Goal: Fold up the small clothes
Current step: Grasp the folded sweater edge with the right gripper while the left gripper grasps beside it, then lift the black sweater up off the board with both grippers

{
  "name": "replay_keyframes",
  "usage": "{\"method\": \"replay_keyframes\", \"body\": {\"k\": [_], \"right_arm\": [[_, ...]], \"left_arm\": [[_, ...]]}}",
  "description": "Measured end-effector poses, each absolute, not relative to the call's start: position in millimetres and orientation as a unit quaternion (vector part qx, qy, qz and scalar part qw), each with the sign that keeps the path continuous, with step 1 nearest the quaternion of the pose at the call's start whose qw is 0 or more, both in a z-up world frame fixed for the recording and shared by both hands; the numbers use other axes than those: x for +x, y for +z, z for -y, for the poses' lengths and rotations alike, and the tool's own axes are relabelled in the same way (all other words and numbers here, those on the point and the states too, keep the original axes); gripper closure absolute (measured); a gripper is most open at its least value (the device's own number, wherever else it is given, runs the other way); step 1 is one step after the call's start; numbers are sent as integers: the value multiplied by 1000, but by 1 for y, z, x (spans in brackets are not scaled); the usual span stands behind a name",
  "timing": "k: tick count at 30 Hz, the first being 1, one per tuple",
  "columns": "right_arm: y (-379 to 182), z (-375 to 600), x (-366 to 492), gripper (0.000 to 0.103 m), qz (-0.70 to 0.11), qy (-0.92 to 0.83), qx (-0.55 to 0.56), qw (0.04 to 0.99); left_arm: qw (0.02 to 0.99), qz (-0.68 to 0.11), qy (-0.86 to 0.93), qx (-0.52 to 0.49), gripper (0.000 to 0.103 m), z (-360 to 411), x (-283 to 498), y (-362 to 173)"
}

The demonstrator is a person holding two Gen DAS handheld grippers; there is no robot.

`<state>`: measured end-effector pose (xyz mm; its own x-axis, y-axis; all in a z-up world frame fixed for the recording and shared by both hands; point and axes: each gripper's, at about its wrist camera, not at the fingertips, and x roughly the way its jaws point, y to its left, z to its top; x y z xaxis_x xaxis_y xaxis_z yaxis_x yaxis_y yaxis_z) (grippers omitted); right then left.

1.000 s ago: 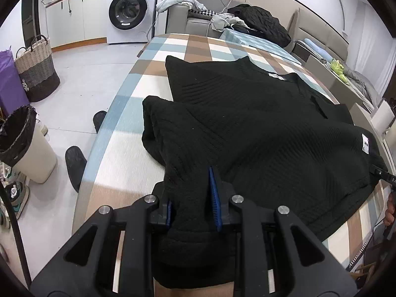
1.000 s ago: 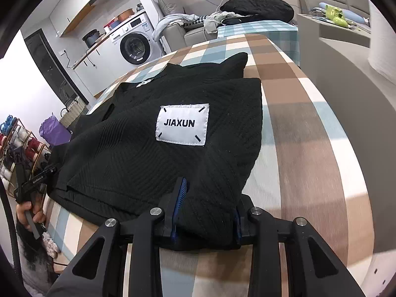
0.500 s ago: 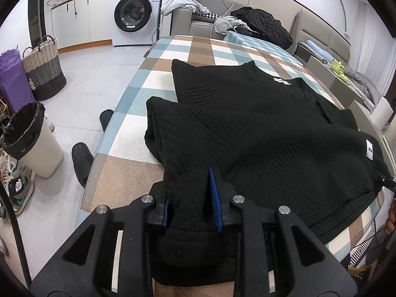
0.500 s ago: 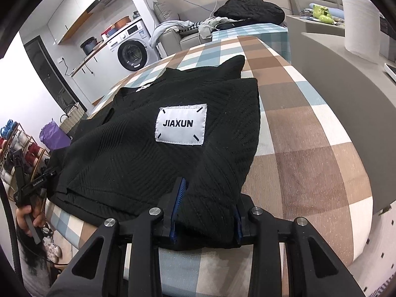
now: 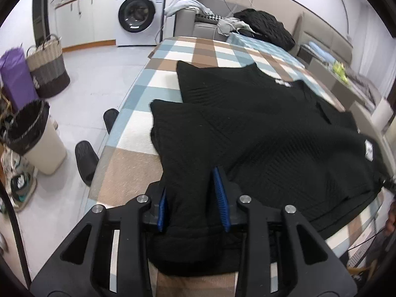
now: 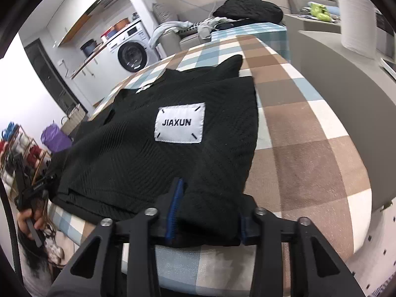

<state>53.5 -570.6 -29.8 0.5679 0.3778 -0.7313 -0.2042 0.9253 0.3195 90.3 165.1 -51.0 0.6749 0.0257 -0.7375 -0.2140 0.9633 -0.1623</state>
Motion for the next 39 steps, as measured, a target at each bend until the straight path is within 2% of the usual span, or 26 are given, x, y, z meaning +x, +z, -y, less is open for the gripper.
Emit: {"method": "replay_keyframes", "body": {"k": [5,13,23,24,25,28,30,32,39], "right_arm": [[-20,582,40,62,-412,182,126,884],[-1,588,29,62,-357,248,189,880],[-10,587,40,62,-378,231,203,873],[-12,586,42,62,-382,227,206,872],[-13,587,44,64,-382,225,211,871],[-13,587,50,80,-382,220,224,869],[-10,586,51,95,-381,209,217,874],[-7,588,49,97,-370,208,221,878],[9,603,55,98,-337,215,257,880]], "left_arm": [[917,-368,49,-145,73,-170,59,-37],[929,-347,13,-129,72,-150,35,-19],[915,-342,11,-215,72,-175,48,-29],[913,-341,12,-222,76,-179,49,-29],[912,-339,14,-231,83,-182,50,-30],[912,-333,29,-238,93,-190,49,-32],[914,-325,36,-240,94,-194,48,-31],[918,-312,42,-243,96,-198,45,-27],[928,-279,41,-244,98,-207,53,-1]]}}
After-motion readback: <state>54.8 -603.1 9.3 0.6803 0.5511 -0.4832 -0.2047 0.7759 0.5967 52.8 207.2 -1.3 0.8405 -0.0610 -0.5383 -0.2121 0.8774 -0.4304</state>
